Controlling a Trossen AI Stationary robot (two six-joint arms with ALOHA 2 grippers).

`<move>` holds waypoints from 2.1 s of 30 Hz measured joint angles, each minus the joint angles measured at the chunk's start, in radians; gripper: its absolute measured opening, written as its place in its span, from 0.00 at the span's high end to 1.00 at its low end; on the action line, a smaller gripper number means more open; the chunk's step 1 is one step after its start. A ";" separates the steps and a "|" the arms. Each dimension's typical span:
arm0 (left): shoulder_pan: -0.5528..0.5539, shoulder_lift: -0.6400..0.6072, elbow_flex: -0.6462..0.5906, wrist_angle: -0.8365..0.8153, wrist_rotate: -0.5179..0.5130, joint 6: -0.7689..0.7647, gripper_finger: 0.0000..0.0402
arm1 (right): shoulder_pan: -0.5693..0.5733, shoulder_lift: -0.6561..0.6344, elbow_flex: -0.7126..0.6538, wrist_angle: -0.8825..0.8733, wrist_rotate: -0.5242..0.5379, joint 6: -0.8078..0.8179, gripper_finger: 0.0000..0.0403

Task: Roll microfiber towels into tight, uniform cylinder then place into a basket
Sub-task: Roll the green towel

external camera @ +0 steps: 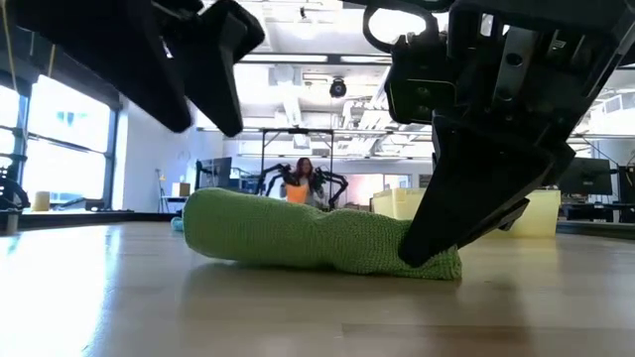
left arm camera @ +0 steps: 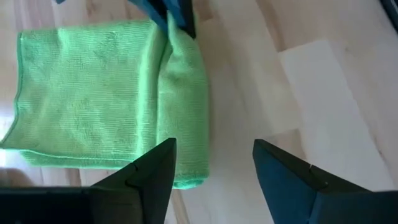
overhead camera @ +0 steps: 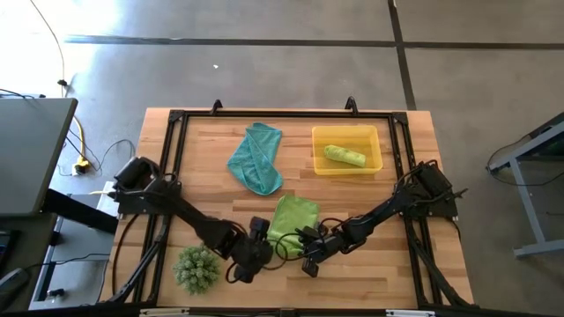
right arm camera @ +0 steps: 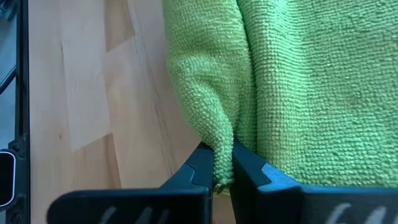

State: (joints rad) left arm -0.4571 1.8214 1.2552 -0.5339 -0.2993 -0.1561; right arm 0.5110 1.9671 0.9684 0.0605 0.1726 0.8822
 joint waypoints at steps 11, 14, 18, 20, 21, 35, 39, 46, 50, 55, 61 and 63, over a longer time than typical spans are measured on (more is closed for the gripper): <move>0.019 0.087 0.000 0.063 0.011 0.043 0.50 | 0.000 0.001 -0.001 0.012 -0.007 -0.025 0.97; 0.043 0.116 -0.002 0.059 -0.002 0.032 0.51 | 0.001 0.003 -0.002 0.026 -0.009 -0.027 0.97; 0.068 0.160 -0.001 0.061 0.000 0.029 0.53 | 0.006 0.003 -0.002 0.028 -0.006 -0.027 0.97; 0.078 0.180 -0.001 0.061 0.008 0.028 0.55 | 0.011 0.003 -0.002 0.030 0.001 -0.027 0.97; 0.080 0.185 0.001 0.062 0.016 0.024 0.55 | 0.014 0.004 -0.002 0.030 0.003 -0.027 0.97; 0.089 0.197 0.003 0.088 0.277 -0.258 0.97 | 0.029 -0.025 -0.003 0.035 0.001 -0.136 0.89; 0.089 0.200 0.001 0.153 0.429 -0.290 0.95 | 0.030 -0.077 -0.008 0.004 -0.025 -0.222 0.81; 0.118 0.206 -0.049 0.318 0.620 -0.338 0.96 | 0.052 -0.145 -0.007 -0.007 -0.080 -0.460 0.76; 0.146 0.199 -0.112 0.410 0.630 -0.403 0.96 | 0.095 -0.150 -0.005 0.049 -0.055 -0.667 0.77; 0.186 0.198 -0.169 0.507 0.655 -0.520 0.97 | 0.145 -0.150 -0.005 0.096 -0.013 -0.850 0.79; 0.205 0.199 -0.179 0.518 0.647 -0.578 0.97 | 0.175 -0.151 -0.003 0.141 0.121 -0.962 0.79; 0.205 0.199 -0.179 0.521 0.646 -0.595 0.97 | 0.169 -0.151 -0.003 0.137 0.175 -0.923 0.78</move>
State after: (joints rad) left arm -0.2516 2.0205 1.0759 -0.0125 0.3471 -0.7513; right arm 0.6799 1.8163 0.9653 0.1972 0.3481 -0.0413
